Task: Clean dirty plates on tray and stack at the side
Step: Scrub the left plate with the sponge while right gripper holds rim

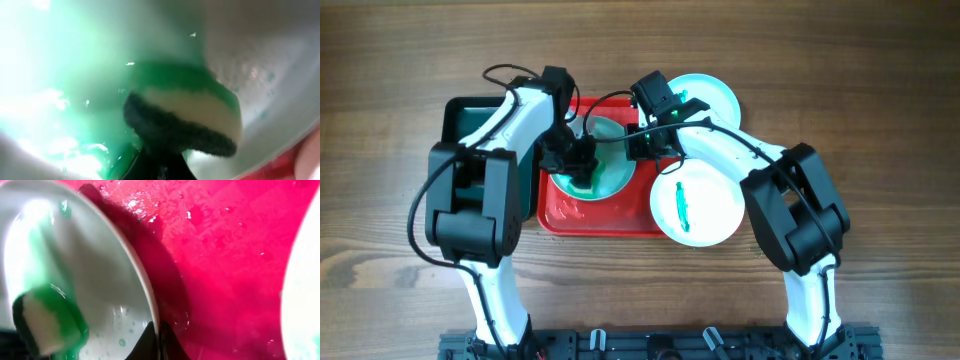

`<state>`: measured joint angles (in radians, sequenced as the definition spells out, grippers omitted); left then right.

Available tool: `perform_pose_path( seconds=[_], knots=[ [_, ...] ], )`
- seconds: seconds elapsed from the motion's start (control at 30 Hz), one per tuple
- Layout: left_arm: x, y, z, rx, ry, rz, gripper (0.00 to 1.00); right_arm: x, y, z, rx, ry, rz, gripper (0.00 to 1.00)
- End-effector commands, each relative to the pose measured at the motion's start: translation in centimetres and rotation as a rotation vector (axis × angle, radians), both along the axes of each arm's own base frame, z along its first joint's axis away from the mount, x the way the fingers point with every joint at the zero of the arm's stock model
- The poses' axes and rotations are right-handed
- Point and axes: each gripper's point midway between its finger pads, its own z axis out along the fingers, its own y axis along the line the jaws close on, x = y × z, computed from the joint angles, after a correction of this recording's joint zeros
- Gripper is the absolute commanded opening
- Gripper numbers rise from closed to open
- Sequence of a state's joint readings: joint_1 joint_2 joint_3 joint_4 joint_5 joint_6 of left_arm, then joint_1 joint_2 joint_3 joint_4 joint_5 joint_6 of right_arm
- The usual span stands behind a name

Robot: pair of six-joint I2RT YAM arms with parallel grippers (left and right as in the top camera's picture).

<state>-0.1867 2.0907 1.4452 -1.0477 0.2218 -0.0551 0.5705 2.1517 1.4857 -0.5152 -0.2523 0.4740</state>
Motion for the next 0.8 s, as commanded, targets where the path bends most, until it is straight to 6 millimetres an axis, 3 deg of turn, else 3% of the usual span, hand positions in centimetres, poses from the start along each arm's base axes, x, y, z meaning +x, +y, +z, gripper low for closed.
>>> perform_pose_path(
  seconds=[0.0, 0.13, 0.3, 0.43, 0.53, 0.63, 0.77],
  knots=[
    [2.6, 7.8, -2.0, 0.460, -0.118, 0.264, 0.04, -0.1, 0.0, -0.5, 0.000, 0.016, 0.006, 0.04],
    [5.0, 8.0, -1.0, 0.481, -0.205, 0.394, 0.04, -0.1, 0.1, -0.6, 0.001, 0.015, 0.005, 0.04],
    [7.7, 4.9, -0.8, 0.326, -0.281, 0.393, 0.04, -0.1, 0.1, -0.6, 0.001, 0.015, 0.006, 0.04],
    [9.7, -1.9, -0.2, -0.009, -0.345, 0.153, 0.04, -0.1, 0.1, -0.6, 0.001, 0.015, 0.006, 0.04],
    [9.1, -4.8, 0.2, -0.127, -0.337, 0.054, 0.04, -0.2, 0.0, -0.6, -0.001, 0.018, 0.006, 0.04],
    [6.8, -7.7, 0.8, -0.272, -0.285, -0.103, 0.04, -0.2, 0.0, -0.6, -0.002, 0.020, 0.006, 0.05],
    [3.4, -7.7, 0.7, -0.295, -0.171, -0.193, 0.04, -0.2, 0.0, -0.6, -0.002, 0.020, 0.006, 0.04]
  ],
)
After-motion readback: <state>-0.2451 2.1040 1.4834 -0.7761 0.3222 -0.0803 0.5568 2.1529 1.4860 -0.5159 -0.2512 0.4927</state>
